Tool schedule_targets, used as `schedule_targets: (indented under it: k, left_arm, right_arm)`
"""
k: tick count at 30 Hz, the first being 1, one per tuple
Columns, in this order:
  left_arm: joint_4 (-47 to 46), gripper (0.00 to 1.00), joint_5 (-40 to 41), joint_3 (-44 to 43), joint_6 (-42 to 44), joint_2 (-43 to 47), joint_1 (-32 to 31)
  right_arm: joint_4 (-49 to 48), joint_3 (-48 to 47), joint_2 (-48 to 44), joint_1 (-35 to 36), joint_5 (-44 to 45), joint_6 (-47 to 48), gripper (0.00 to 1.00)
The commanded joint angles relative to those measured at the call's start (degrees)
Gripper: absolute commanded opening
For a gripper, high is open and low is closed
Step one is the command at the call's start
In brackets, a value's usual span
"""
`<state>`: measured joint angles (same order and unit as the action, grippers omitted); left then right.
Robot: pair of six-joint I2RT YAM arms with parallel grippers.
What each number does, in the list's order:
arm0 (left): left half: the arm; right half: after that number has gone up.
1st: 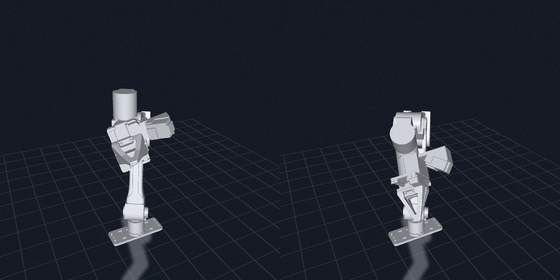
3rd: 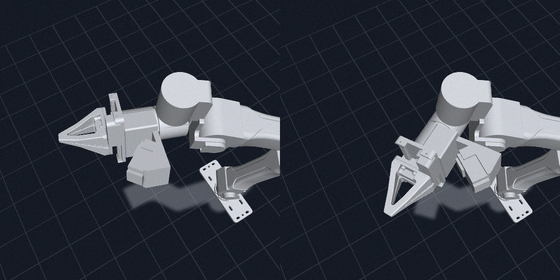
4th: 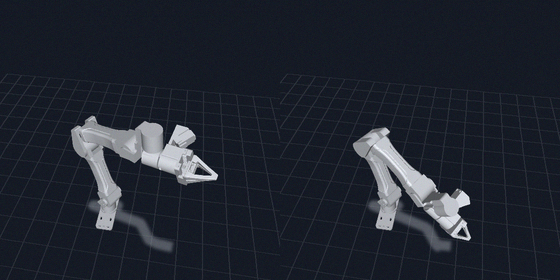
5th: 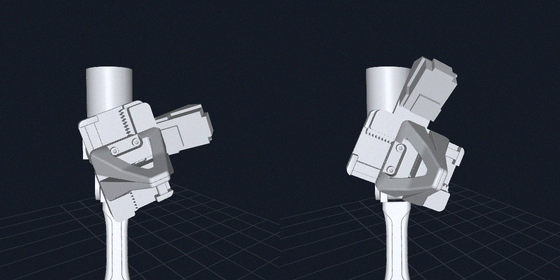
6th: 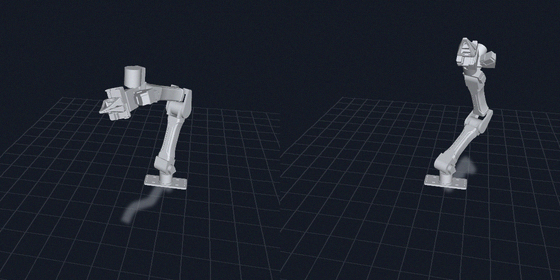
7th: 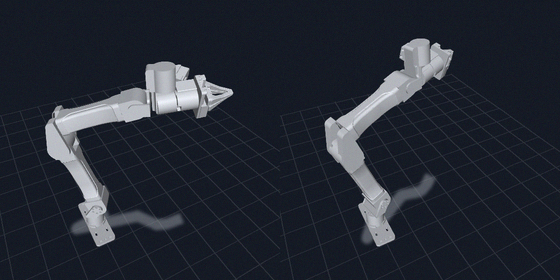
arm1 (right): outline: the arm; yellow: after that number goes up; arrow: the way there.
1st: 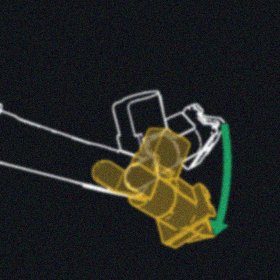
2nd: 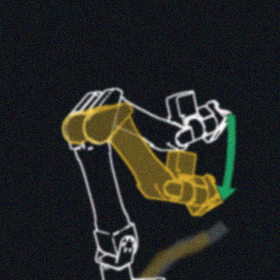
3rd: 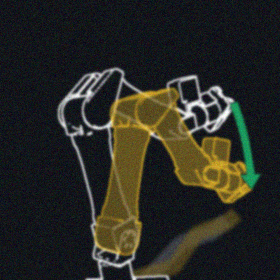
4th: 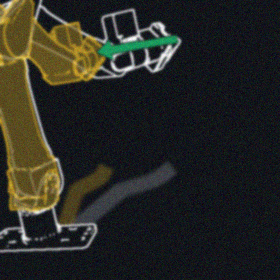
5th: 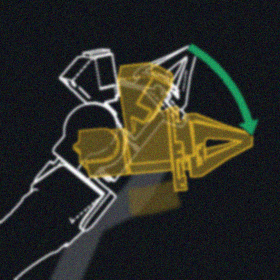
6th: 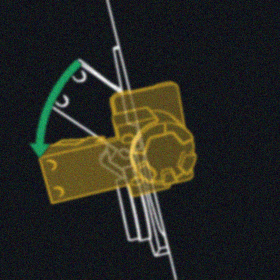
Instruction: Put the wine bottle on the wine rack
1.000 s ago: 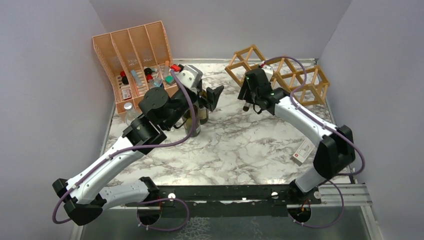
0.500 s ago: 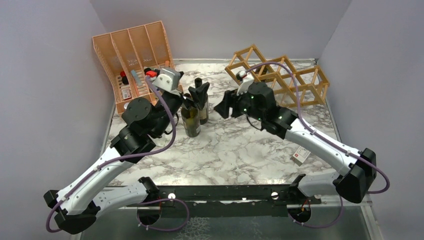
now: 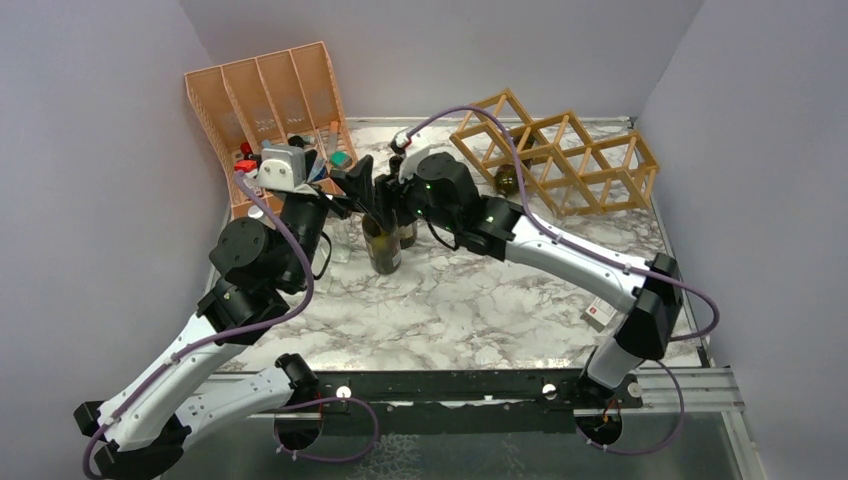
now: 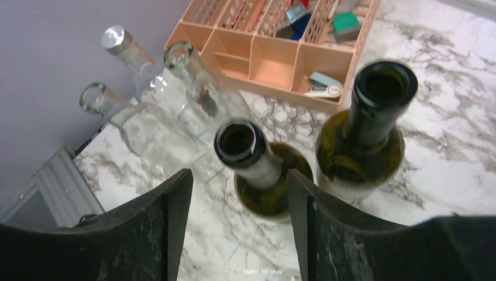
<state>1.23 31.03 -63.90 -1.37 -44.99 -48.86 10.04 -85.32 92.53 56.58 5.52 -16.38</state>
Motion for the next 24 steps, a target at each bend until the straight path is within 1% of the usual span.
schedule_targets:
  k: [1,3,9,13,14,19,20,24]
  left_arm:
    - [-0.95,0.99,6.55,-0.31,-0.32,0.16,-0.19]
    - [-1.01,0.99,7.76,-0.55,-0.13,0.05,-0.20]
    - [-2.57,0.99,10.43,0.61,1.04,0.62,-0.18]
    - [-4.33,0.99,10.25,1.73,1.56,1.53,-0.25]
    - [-4.68,0.99,10.14,1.88,1.69,1.62,-0.21]
    - [-5.31,0.99,9.62,1.95,2.02,1.17,-0.25]
    - [-5.53,0.99,9.80,1.95,1.80,1.00,-0.19]
    - [-6.27,0.99,7.75,1.52,1.30,0.22,-0.20]
  right_arm:
    - [1.18,-7.20,5.36,0.95,7.11,3.98,0.62]
    - [0.89,-8.54,7.07,1.05,7.26,4.92,0.61]
    - [-0.24,-8.86,9.88,1.23,4.18,5.62,0.53]
    - [-2.13,-7.91,9.93,1.58,4.59,7.43,0.40]
    - [-2.82,-7.44,9.76,1.73,4.85,8.25,0.34]
    - [-6.50,-3.80,6.91,2.82,6.88,11.64,0.16]
    - [-7.15,-2.79,5.87,3.02,7.32,11.94,0.13]
    - [-8.18,1.37,0.41,3.28,9.03,12.67,0.10]
